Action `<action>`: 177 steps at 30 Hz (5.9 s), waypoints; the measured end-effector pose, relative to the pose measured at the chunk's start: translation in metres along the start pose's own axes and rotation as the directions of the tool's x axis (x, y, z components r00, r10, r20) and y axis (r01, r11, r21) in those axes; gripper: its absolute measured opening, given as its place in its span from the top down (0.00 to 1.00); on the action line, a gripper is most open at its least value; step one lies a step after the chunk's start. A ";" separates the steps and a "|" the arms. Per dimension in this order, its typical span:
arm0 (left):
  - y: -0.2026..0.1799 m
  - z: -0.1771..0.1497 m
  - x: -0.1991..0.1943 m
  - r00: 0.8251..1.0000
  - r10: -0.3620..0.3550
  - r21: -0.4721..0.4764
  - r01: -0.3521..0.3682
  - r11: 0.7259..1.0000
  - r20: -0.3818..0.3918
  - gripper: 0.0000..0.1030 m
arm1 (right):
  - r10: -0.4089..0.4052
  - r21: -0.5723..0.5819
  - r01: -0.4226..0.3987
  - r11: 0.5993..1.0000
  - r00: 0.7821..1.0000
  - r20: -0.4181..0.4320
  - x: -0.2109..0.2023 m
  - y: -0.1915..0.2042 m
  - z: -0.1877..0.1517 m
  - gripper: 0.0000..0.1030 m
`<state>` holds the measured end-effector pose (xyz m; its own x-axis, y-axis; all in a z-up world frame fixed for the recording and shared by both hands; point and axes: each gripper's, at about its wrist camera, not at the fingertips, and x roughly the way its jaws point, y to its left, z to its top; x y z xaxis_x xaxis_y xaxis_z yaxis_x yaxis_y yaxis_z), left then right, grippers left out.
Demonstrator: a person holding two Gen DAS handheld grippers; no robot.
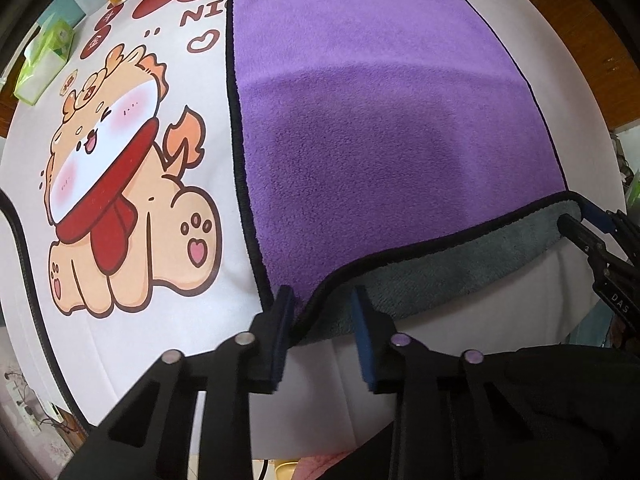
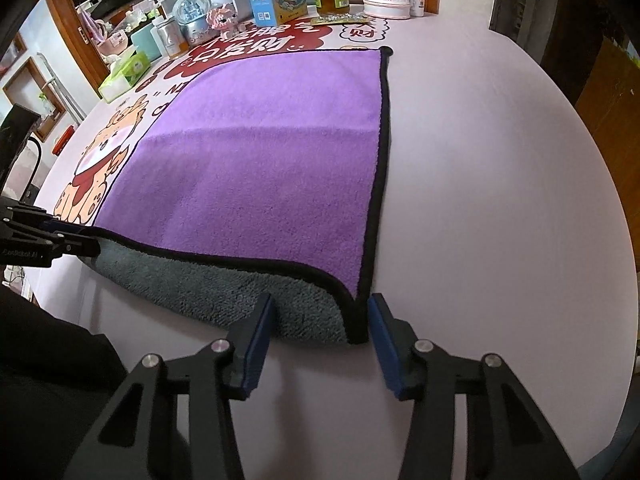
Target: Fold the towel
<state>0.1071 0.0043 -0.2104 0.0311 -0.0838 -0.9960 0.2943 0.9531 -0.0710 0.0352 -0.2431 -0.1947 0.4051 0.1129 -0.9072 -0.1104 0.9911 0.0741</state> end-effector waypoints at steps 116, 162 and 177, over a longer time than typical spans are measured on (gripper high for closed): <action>0.065 0.175 -0.069 0.908 0.138 -0.170 -0.075 0.983 0.395 0.18 | -0.265 0.022 0.279 0.960 0.884 0.385 0.037 -0.001 0.201 0.44; -0.054 -0.070 -0.206 0.798 0.190 -0.239 -0.059 0.969 0.572 0.01 | -0.027 0.091 0.003 0.996 0.964 0.265 -0.184 0.054 0.029 0.00; -0.070 -0.086 -0.209 0.772 0.240 -0.236 -0.119 0.964 0.589 0.01 | -0.070 0.123 0.033 0.992 0.947 0.314 -0.194 0.069 0.012 0.00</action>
<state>-0.0018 -0.0202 -0.0018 0.6567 -0.0075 -0.7541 0.0543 0.9978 0.0374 -0.0405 -0.1960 -0.0088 0.6761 0.0595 -0.7344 0.0157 0.9953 0.0950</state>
